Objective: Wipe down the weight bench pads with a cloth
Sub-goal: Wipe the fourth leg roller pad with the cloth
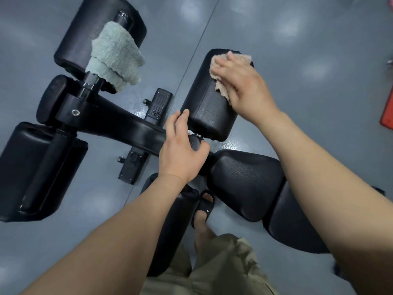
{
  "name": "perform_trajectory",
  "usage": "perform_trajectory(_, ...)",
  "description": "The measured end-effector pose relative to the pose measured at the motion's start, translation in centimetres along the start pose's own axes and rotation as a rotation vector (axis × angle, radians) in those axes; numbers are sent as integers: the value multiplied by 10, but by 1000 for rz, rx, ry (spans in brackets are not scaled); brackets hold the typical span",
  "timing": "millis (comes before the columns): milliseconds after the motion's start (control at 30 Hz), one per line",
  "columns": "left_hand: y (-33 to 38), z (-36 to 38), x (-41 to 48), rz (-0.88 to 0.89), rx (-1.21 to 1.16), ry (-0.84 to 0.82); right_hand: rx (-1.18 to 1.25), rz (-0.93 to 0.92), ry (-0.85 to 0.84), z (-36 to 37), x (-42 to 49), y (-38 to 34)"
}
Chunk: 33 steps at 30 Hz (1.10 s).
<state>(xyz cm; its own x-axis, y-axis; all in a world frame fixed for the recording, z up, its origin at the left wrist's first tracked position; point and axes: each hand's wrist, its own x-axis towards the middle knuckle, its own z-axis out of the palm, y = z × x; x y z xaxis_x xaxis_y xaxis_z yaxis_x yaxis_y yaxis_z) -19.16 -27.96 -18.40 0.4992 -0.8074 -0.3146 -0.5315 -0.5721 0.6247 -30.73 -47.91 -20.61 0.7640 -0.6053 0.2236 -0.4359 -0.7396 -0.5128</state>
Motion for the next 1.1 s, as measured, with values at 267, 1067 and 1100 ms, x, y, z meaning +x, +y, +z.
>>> perform_trajectory(267,-2,-1,-2,50,-28,-3,72,328,58,-3,25,-4)
perform_trajectory(1067,0,0,-3,20,-26,35,123,-30,-38,22,-81,-67)
perform_trajectory(1100,1,0,-4,15,-20,32,109,-33,-45,19,-81,-65)
